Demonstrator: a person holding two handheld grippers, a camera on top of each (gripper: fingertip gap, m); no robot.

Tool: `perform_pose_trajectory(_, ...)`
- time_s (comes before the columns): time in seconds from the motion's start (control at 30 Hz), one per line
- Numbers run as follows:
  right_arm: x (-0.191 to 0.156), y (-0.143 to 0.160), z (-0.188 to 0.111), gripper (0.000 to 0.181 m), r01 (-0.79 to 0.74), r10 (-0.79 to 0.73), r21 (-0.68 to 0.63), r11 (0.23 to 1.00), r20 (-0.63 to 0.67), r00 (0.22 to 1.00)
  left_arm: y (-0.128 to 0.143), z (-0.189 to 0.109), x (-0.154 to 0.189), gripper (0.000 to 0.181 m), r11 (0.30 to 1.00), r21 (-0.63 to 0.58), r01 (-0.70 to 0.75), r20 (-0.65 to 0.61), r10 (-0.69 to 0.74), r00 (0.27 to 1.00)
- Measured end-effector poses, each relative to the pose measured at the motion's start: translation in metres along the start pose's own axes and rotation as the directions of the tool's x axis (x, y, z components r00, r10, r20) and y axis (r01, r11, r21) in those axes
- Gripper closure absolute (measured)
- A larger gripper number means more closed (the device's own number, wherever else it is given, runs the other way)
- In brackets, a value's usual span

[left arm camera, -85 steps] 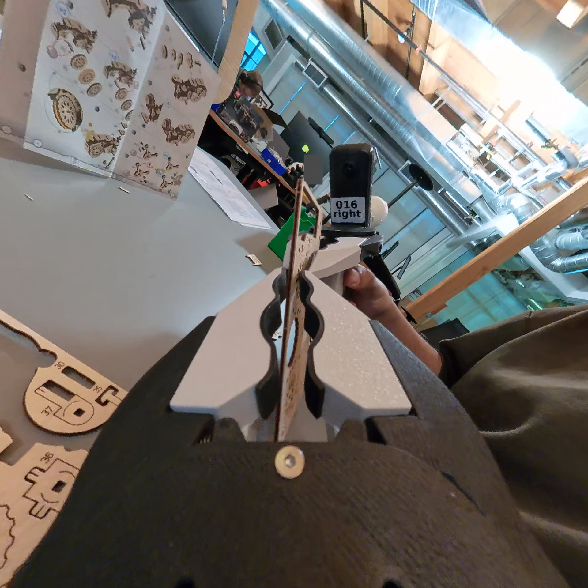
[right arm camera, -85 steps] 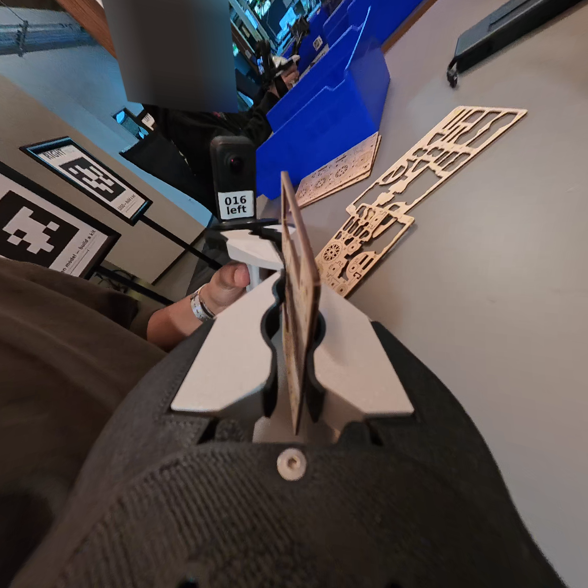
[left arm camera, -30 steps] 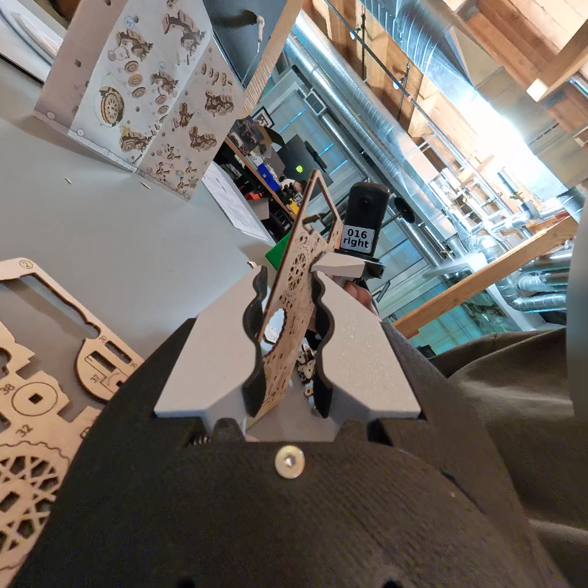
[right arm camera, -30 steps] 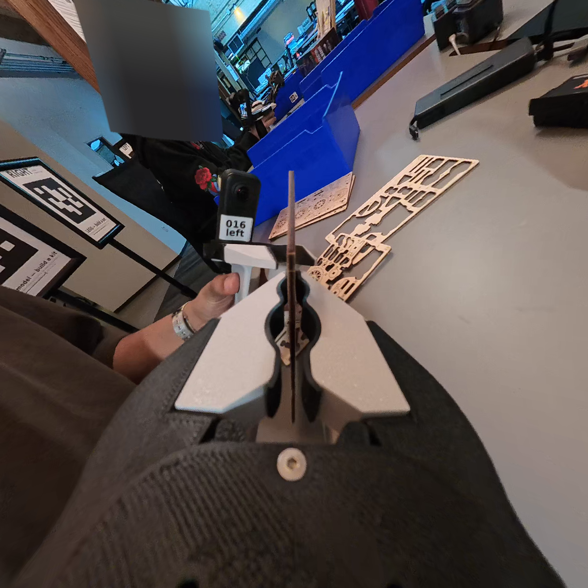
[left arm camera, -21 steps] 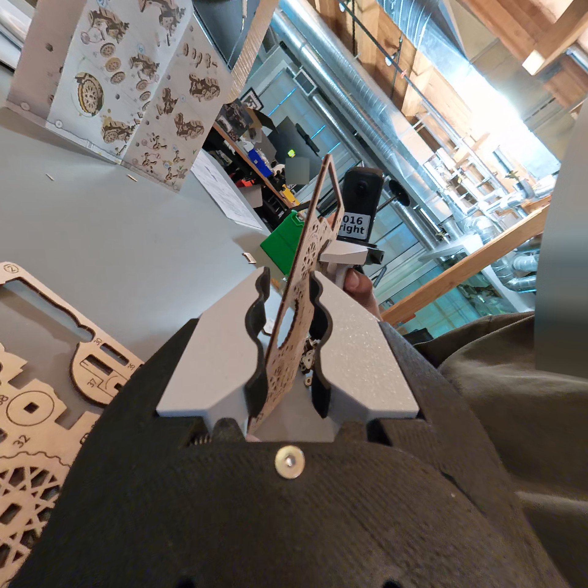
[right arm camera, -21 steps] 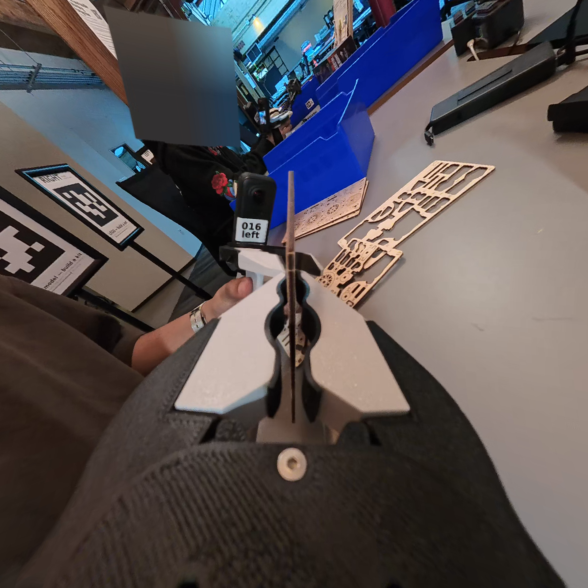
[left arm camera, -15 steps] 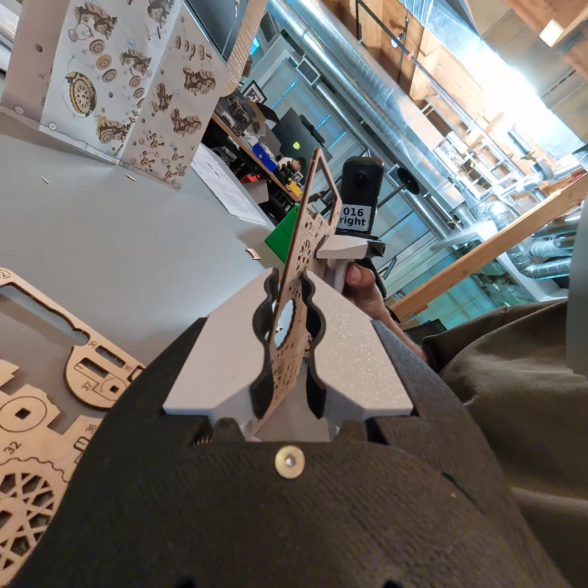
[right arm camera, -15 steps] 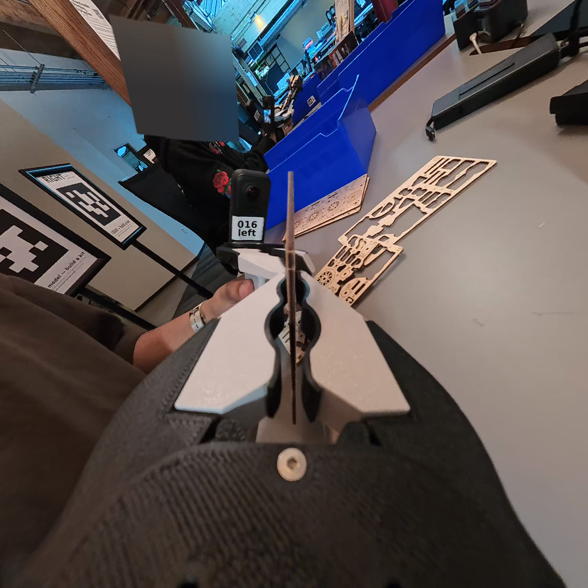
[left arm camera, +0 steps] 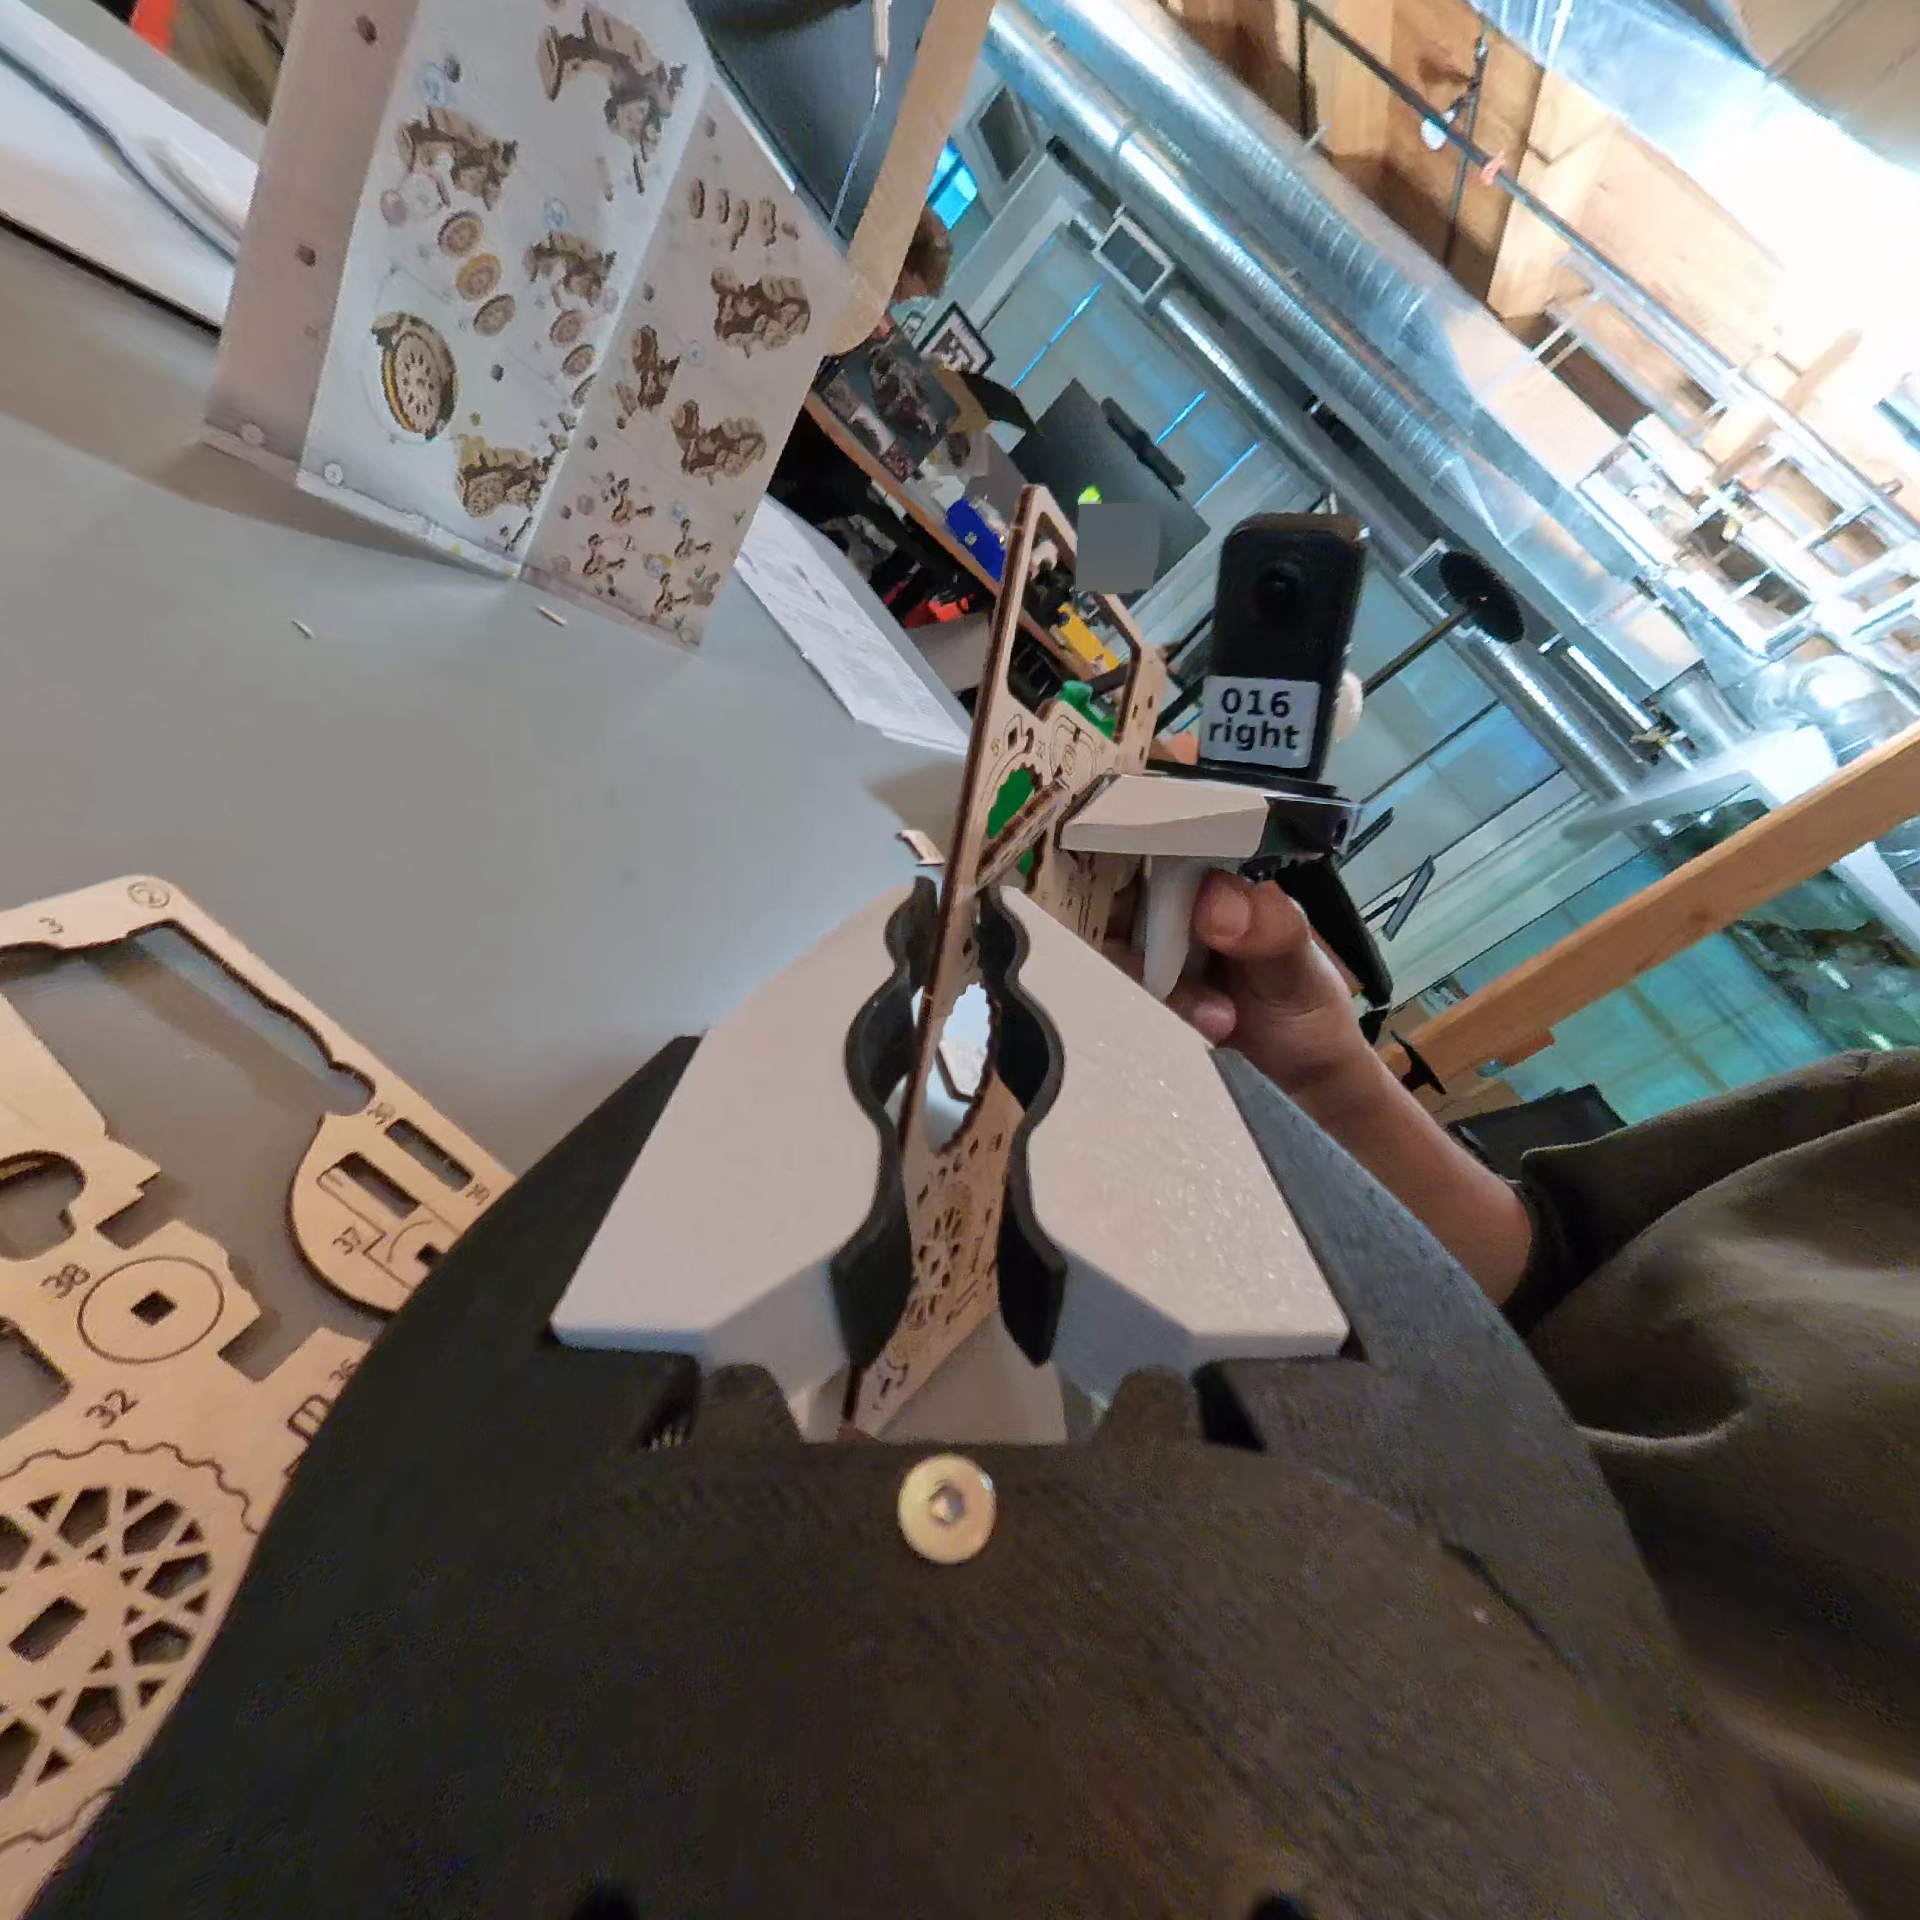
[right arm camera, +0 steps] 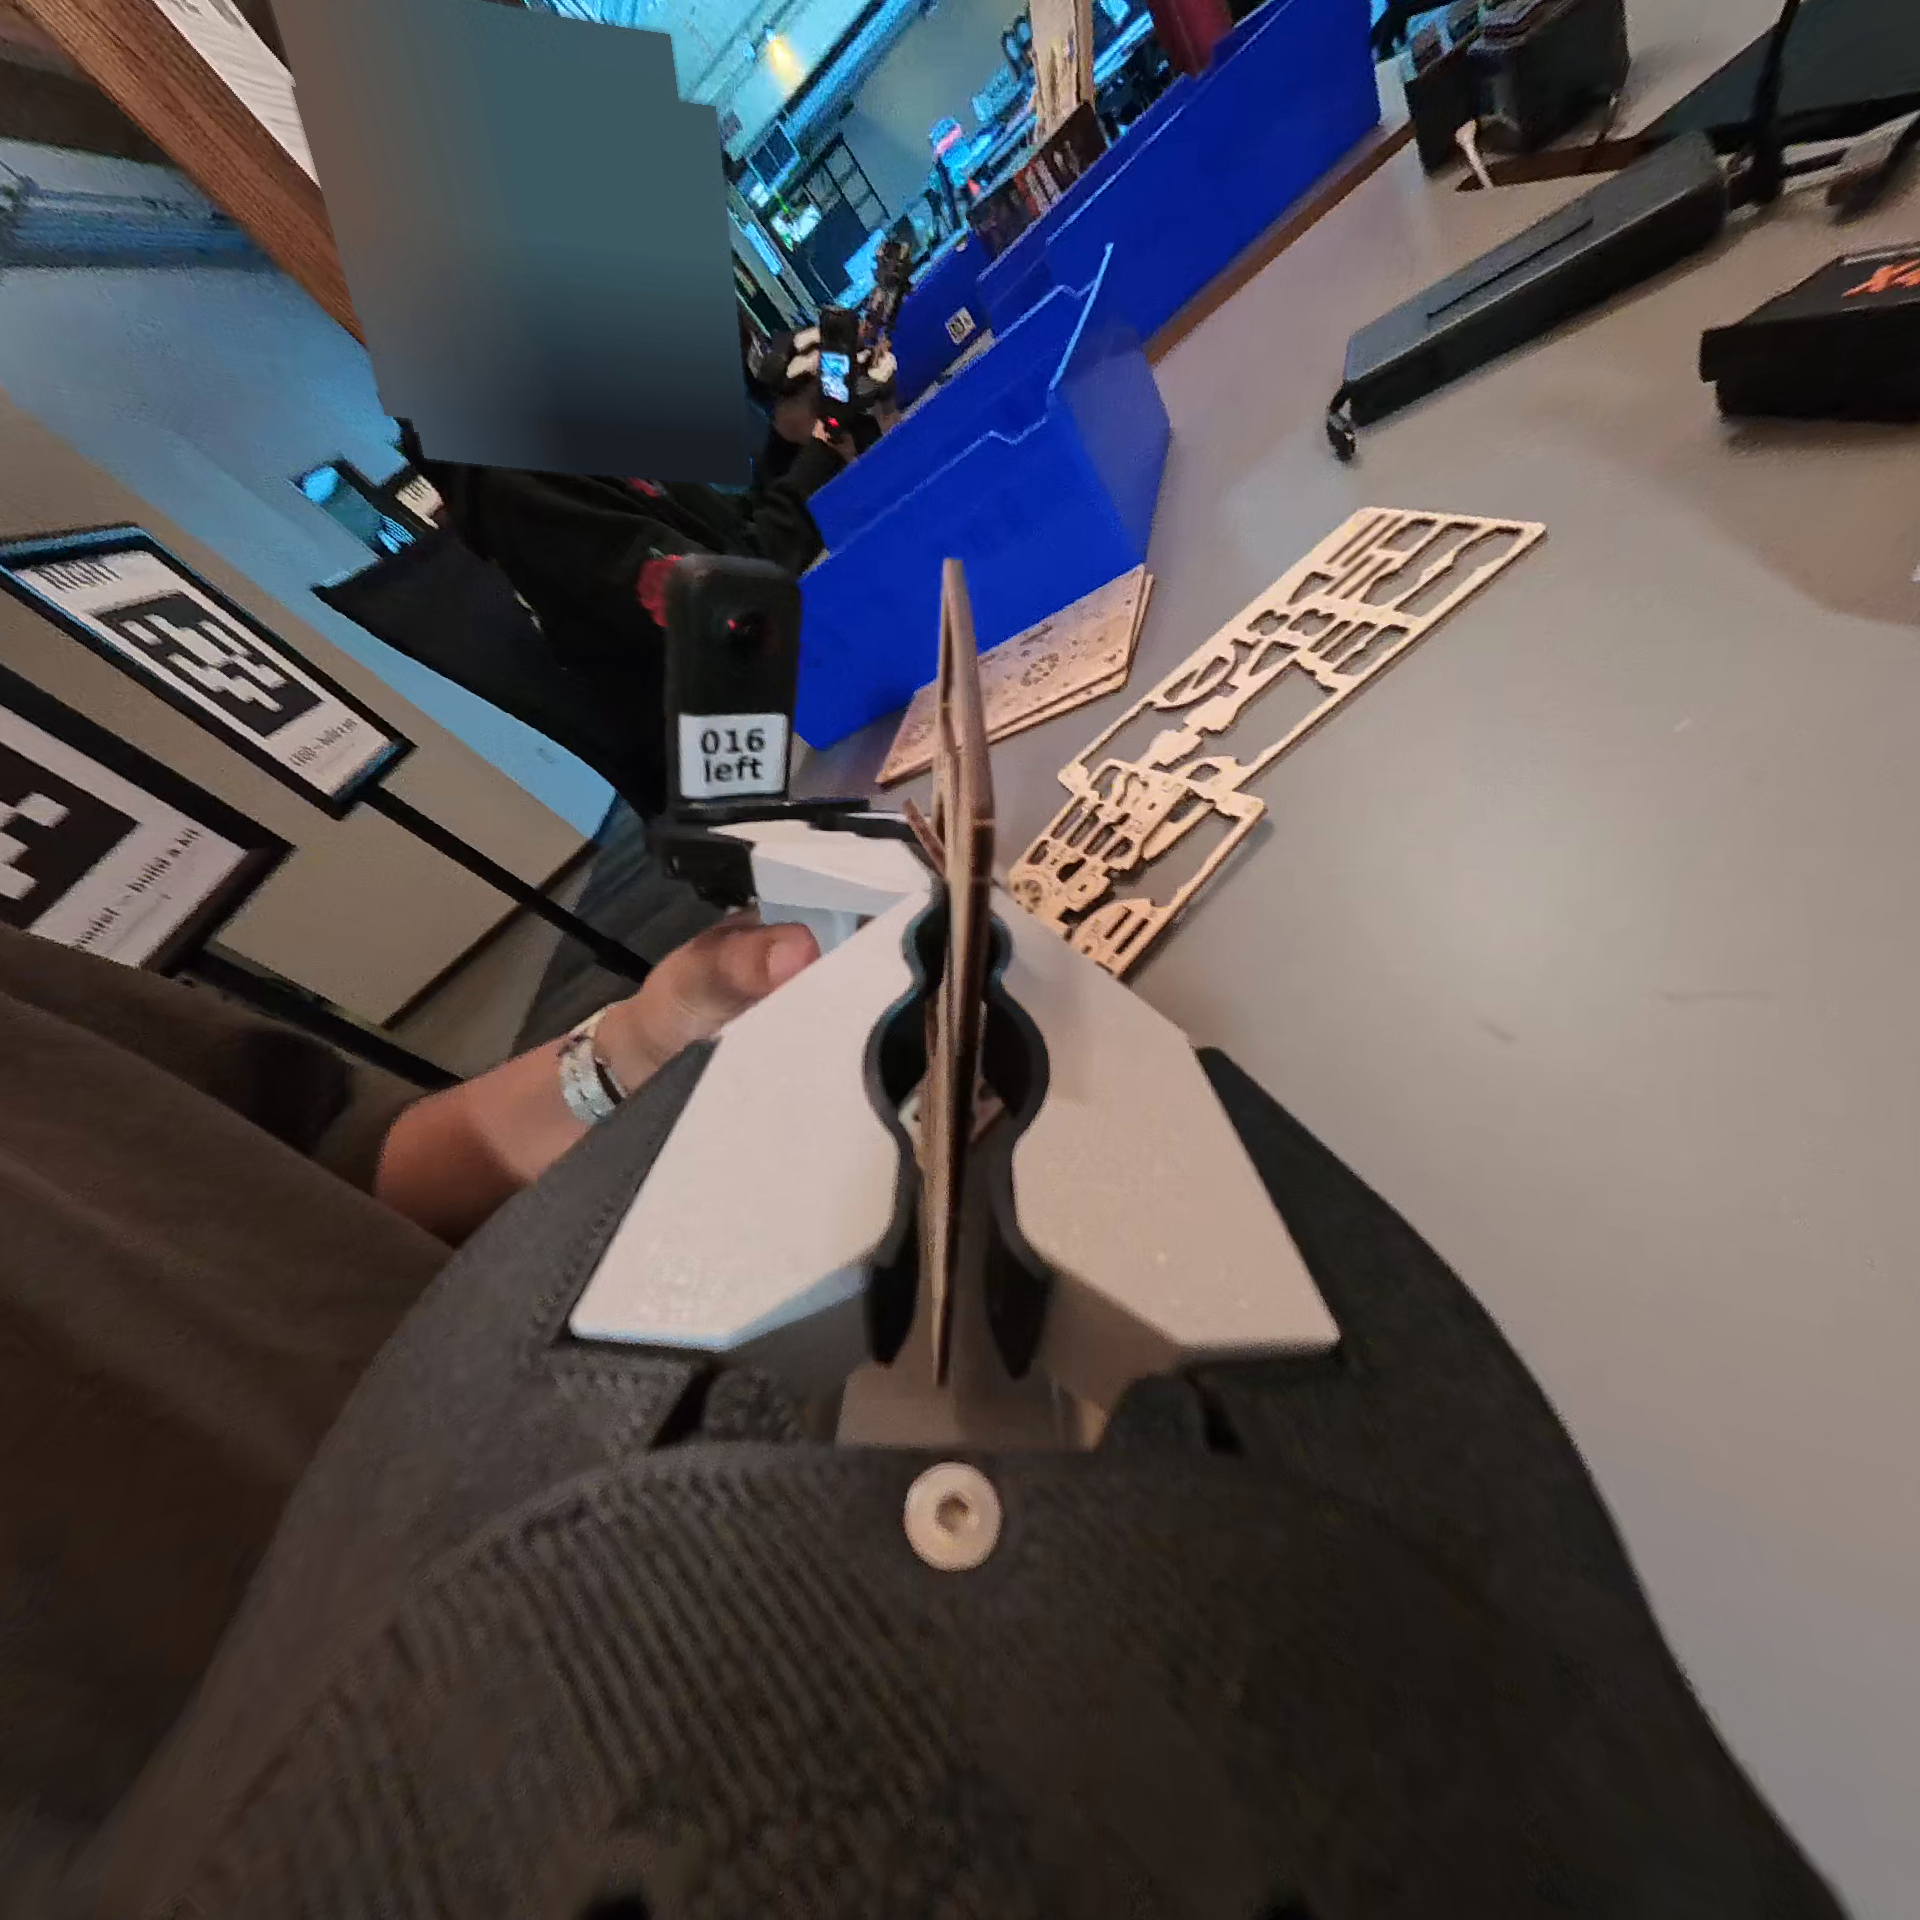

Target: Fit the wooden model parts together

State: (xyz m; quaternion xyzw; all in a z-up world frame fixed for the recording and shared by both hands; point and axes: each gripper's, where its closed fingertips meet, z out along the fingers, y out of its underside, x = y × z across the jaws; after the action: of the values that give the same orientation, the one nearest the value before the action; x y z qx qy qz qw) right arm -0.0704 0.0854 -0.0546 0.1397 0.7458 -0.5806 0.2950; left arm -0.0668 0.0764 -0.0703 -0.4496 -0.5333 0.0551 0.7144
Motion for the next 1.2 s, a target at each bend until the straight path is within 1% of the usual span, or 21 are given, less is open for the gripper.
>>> perform_pose_trajectory(0.07, -0.001, -0.003, -0.001, 0.181, -0.021, 0.020, 0.009, 1.000, 0.020, 1.000, -0.003, 0.001, 0.002, 0.175, 1.000, 0.007, 0.024, -0.018, -0.024, 1.000)
perform_pose_trajectory(0.17, 0.001, 0.000, -0.001, 0.180, -0.023, 0.023, 0.006, 1.000, 0.020, 1.000, 0.001, 0.002, 0.001, 0.173, 1.000, -0.015, 0.011, -0.003, -0.011, 1.000)
perform_pose_trajectory(0.23, 0.001, 0.000, -0.002, 0.181, -0.041, 0.041, 0.014, 0.999, 0.035, 0.999, 0.000, 0.002, 0.001, 0.172, 1.000, -0.009, 0.023, -0.004, -0.023, 1.000)
perform_pose_trajectory(0.27, 0.001, -0.001, -0.002, 0.181, -0.054, 0.053, 0.018, 0.998, 0.042, 0.998, -0.001, 0.001, 0.002, 0.169, 1.000, 0.000, 0.028, -0.007, -0.028, 1.000)
perform_pose_trajectory(0.33, 0.004, -0.001, -0.004, 0.181, -0.067, 0.066, 0.024, 0.997, 0.038, 0.997, -0.009, -0.002, 0.000, 0.156, 0.999, 0.041, 0.023, 0.012, -0.023, 1.000)
perform_pose_trajectory(0.4, 0.008, -0.001, -0.005, 0.181, -0.075, 0.075, 0.025, 0.997, 0.024, 0.997, -0.020, -0.008, 0.000, 0.150, 0.994, 0.096, -0.044, 0.056, 0.038, 0.998)
perform_pose_trajectory(0.47, 0.010, 0.000, -0.006, 0.181, -0.081, 0.081, 0.018, 0.997, 0.014, 0.997, -0.030, -0.013, 0.008, 0.150, 0.975, 0.122, -0.186, 0.110, 0.173, 0.979)
perform_pose_trajectory(0.53, 0.011, 0.001, -0.006, 0.180, -0.078, 0.078, 0.003, 0.997, 0.006, 0.997, -0.030, -0.011, 0.021, 0.153, 0.942, 0.075, -0.326, 0.126, 0.315, 0.941)
perform_pose_trajectory(0.6, 0.010, 0.005, -0.004, 0.180, -0.067, 0.067, -0.031, 0.997, 0.006, 0.998, -0.021, -0.006, 0.027, 0.147, 0.908, -0.002, -0.418, 0.127, 0.415, 0.901)
perform_pose_trajectory(0.67, 0.007, 0.009, -0.004, 0.180, -0.050, 0.051, -0.076, 0.996, 0.012, 0.999, -0.007, -0.001, 0.028, 0.140, 0.883, -0.090, -0.460, 0.107, 0.468, 0.877)
perform_pose_trajectory(0.73, 0.005, 0.010, -0.005, 0.180, -0.034, 0.036, -0.112, 0.993, 0.012, 0.999, 0.002, 0.002, 0.027, 0.139, 0.860, -0.150, -0.487, 0.092, 0.503, 0.859)
perform_pose_trajectory(0.83, 0.003, 0.012, -0.008, 0.180, -0.015, 0.017, -0.164, 0.986, 0.007, 1.000, 0.007, 0.003, 0.026, 0.144, 0.815, -0.208, -0.541, 0.105, 0.569, 0.816)
perform_pose_trajectory(0.93, 0.002, 0.014, -0.010, 0.180, -0.009, 0.010, -0.195, 0.981, 0.008, 1.000, 0.012, 0.004, 0.023, 0.151, 0.755, -0.263, -0.601, 0.126, 0.644, 0.755)
perform_pose_trajectory(0.97, 0.002, 0.015, -0.011, 0.180, -0.012, 0.015, -0.195, 0.981, 0.012, 1.000, 0.011, 0.004, 0.021, 0.156, 0.736, -0.275, -0.619, 0.139, 0.667, 0.732)
perform_pose_trajectory(1.03, 0.000, 0.015, -0.011, 0.180, -0.033, 0.039, -0.192, 0.981, 0.032, 0.999, 0.009, 0.002, 0.017, 0.172, 0.698, -0.291, -0.654, 0.172, 0.711, 0.682)
perform_pose_trajectory(1.07, 0.000, 0.015, -0.011, 0.180, -0.043, 0.051, -0.190, 0.981, 0.040, 0.998, 0.009, 0.001, 0.017, 0.175, 0.681, -0.299, -0.669, 0.172, 0.728, 0.664)
perform_pose_trajectory(1.2, 0.001, 0.018, -0.010, 0.180, -0.054, 0.063, -0.196, 0.979, 0.041, 0.997, 0.012, -0.001, 0.015, 0.176, 0.648, -0.328, -0.687, 0.163, 0.755, 0.635)
